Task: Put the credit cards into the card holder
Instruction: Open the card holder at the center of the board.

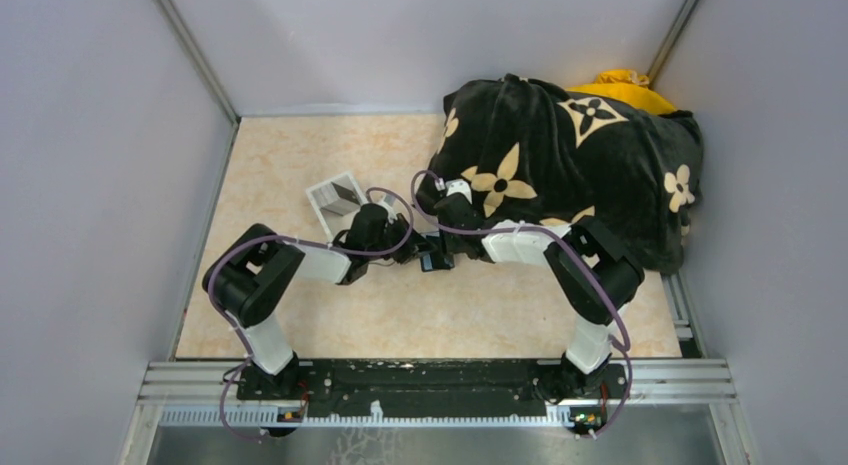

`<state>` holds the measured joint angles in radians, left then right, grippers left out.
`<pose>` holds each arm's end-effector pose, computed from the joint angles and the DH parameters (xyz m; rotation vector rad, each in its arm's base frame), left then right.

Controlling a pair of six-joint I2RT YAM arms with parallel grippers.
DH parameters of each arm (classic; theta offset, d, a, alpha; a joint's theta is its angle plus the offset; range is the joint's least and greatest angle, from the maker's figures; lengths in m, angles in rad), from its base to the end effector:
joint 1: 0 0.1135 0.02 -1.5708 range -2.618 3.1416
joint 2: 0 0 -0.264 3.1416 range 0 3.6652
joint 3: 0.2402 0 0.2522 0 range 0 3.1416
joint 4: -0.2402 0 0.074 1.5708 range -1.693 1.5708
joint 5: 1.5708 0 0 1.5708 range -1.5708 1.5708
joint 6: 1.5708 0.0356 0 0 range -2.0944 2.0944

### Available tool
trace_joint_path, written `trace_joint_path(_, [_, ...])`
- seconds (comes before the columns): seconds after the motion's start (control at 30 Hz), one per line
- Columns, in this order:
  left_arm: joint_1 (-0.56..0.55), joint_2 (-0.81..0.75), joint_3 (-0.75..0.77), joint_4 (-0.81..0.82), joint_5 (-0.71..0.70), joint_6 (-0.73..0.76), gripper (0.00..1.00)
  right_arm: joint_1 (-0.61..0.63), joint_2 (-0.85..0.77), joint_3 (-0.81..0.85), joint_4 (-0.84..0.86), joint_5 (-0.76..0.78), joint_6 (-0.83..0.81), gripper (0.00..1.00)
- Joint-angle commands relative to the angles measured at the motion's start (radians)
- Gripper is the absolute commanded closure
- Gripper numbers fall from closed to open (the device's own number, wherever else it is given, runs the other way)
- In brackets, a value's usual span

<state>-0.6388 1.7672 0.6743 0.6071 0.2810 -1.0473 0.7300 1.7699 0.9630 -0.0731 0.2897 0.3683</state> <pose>0.2616 -0.2066 0.1320 -0.2755 2.3001 -1.2561 0.2705 0.2284 0.1536 -0.3083 2.3876 0.1524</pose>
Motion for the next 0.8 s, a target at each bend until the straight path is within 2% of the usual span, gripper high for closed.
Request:
trace_joint_path(0.0, [-0.002,-0.053,-0.027,0.058,0.012,0.003,1.0,0.057,0.063,-0.026,-0.128,-0.075,0.036,0.85])
trace_joint_path(0.37, [-0.019,-0.076,-0.011,0.05,-0.007,0.027,1.0,0.062,0.013,-0.094,-0.134,-0.082,0.085,0.85])
trace_joint_path(0.6, [-0.066,-0.081,0.067,-0.089,-0.095,0.102,1.0,0.039,-0.032,-0.144,-0.151,-0.016,0.129,0.84])
trace_joint_path(0.77, [-0.113,-0.071,0.162,-0.277,-0.196,0.159,1.0,0.01,-0.105,-0.168,-0.165,0.047,0.155,0.84])
